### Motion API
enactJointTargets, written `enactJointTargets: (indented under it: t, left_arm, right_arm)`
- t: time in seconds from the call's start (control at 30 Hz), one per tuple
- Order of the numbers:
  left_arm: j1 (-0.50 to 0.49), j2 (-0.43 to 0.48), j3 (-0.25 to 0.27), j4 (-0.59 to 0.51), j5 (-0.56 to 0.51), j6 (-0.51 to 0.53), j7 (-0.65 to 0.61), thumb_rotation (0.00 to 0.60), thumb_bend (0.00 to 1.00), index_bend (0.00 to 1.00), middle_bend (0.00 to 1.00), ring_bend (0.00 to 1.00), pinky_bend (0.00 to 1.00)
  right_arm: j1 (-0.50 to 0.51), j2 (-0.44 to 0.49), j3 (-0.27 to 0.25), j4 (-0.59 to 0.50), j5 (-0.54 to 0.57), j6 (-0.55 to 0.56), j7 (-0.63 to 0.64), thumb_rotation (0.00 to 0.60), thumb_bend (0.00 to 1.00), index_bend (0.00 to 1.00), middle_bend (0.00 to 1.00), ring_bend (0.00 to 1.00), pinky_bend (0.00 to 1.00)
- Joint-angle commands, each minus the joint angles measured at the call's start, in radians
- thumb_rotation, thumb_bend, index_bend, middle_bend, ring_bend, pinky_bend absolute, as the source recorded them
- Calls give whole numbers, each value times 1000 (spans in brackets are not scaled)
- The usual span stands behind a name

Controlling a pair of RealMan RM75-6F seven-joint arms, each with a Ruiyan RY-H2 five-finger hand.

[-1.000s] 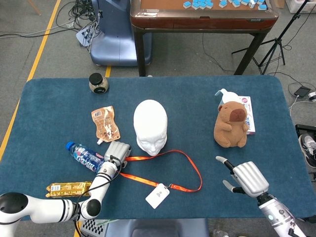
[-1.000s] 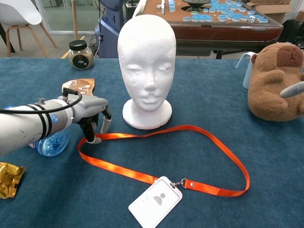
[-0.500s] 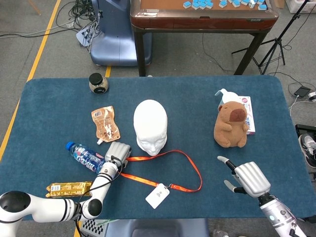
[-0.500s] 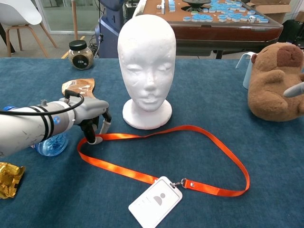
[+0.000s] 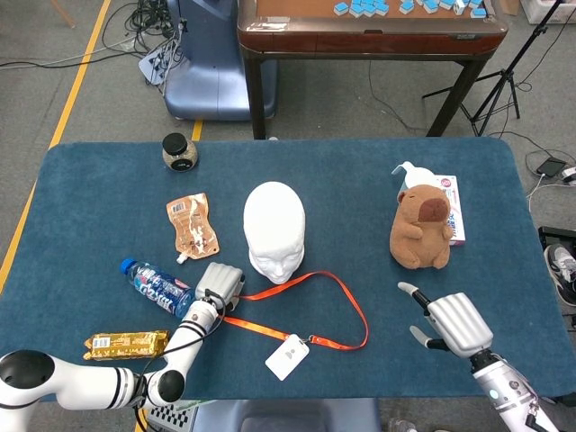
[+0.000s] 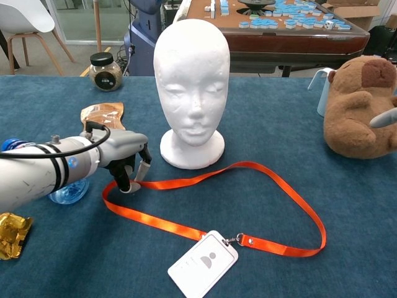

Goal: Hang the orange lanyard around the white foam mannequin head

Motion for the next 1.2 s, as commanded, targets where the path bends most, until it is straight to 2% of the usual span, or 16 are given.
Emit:
enactJointTargets:
  t: [0.03,0.3,0.7,1.2]
  left_arm:
    - [6,6,5,-9,8,2,-9,600,338,608,969,966,928]
    - [14,14,12,-20,11,-5,-27,600,337,603,969,966,928]
    - [30,33,21,-51,33,-4,-63,600,336,606,968,966,928]
    - [40,43,32,-73,42,15,-65,600,334,605,968,966,928]
  right_arm:
    - [20,-12,19,-18,40,-36,-34,600,327,210,903,964,922]
    - [90,-97,81,-19,179,-135,-160,600,327,296,913,964,923]
    - [201,-296,163,74,378,-208,-314,600,319,349,935,973,923]
    - [326,-478,206,216,584,-236,-480,600,319,365,940,977,923]
